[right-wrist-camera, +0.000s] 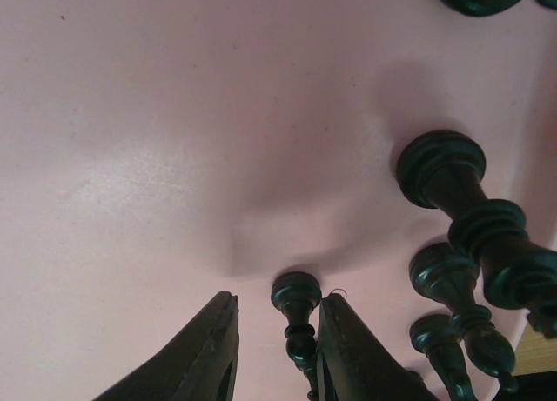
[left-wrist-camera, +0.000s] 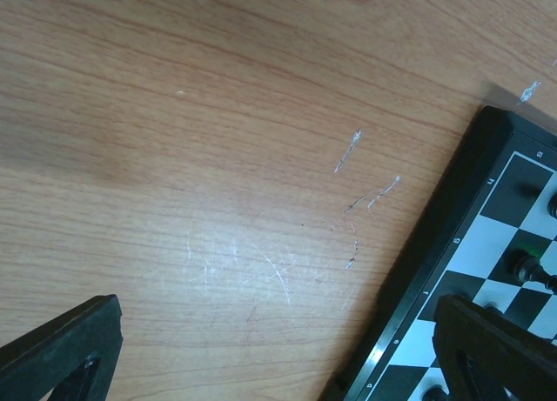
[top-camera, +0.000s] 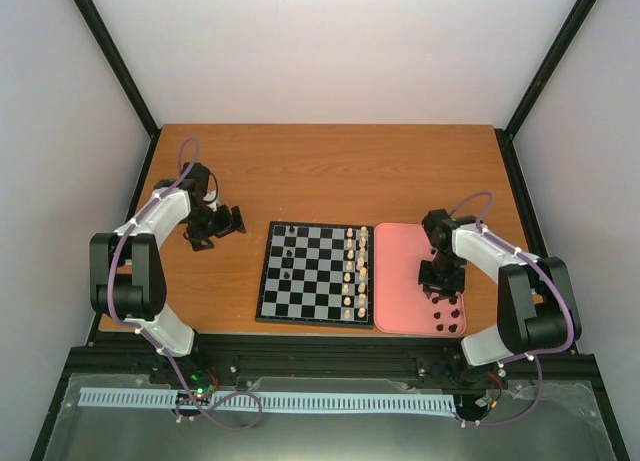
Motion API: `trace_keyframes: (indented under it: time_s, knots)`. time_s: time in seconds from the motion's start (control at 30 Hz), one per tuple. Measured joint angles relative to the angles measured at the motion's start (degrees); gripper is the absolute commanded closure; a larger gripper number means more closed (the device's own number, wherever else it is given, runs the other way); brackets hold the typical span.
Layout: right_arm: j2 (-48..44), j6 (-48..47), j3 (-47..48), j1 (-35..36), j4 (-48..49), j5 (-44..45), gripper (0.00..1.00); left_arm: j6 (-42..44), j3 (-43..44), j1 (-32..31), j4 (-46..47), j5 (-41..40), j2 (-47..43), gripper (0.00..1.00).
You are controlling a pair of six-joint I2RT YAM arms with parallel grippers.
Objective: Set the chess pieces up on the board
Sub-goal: Pick up the chess piece from the storage box.
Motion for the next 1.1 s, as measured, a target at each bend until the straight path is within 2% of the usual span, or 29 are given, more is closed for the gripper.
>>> trace_keyframes:
  time_s: [0.4,0.57,0.87,1.0,1.1]
  knots:
    - [0.0,1.7,-0.5,0.0,-0.2,0.4,0.85,0.0,0.0,0.0,0.0,0.2,0.0,0.0]
    - [0.0,2.2,-0.8,0.0,-0.2,0.5,0.97,0.0,0.0,0.0,0.0,0.3,0.0,0.0]
    - [-2.2,2.3,-0.8,0.0,-0.3,-0.8,0.97,0.0,0.0,0.0,0.0,0.4,0.0,0.0]
    - [-2.9,2.1,4.6,1.2,-2.2,-2.3,0.97,0.0,0.0,0.0,0.0,0.4,0.0,0.0]
    - [-1.7,2.0,12.1,5.8,-3.3,-2.9,0.97,0.0,0.0,0.0,0.0,0.4,0.2,0.0]
